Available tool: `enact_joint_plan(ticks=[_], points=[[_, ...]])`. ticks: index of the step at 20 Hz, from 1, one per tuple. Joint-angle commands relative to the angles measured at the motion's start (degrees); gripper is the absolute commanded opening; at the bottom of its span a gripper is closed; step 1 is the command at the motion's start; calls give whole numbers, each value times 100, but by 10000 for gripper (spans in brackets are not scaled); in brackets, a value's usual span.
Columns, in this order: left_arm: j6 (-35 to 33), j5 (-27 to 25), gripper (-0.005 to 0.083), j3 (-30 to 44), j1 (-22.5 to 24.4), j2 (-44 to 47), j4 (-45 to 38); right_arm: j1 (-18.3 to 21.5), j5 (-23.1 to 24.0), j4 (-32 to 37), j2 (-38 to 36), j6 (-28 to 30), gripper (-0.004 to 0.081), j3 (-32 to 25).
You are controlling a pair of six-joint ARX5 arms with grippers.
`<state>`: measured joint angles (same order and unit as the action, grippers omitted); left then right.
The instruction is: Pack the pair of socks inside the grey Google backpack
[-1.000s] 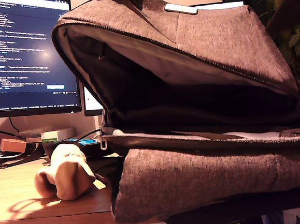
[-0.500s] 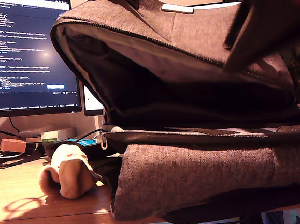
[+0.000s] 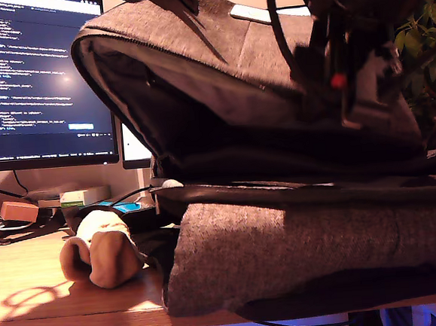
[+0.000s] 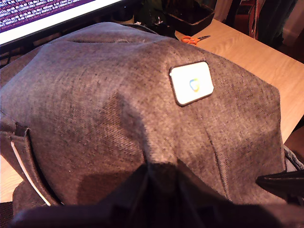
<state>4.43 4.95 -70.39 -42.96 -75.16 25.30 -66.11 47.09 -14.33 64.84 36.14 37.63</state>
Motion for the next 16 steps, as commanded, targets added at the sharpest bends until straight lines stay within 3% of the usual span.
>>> enact_joint_plan(ticks=[1, 4, 5, 7, 8, 9, 16], points=[[-39, 127, -24, -208, -66, 50, -149, 13, 107, 129, -26, 13, 12, 74], [-42, 125, -12, -210, -66, 50, -31, 13, 105, 129, -26, 42, -13, 74], [-42, 127, 63, -210, -66, 52, 33, 13, 105, 129, -26, 42, -13, 74], [-42, 125, 378, -210, -66, 55, 282, 15, 103, 127, -26, 68, -13, 74], [-42, 127, 490, -210, -66, 55, 431, 15, 103, 129, -26, 101, -13, 74], [-42, 125, 531, -210, -66, 55, 584, 15, 101, 129, -26, 142, -13, 74], [-94, 131, 532, -505, -66, 223, 1644, 26, 17, 129, -26, 120, -13, 74]])
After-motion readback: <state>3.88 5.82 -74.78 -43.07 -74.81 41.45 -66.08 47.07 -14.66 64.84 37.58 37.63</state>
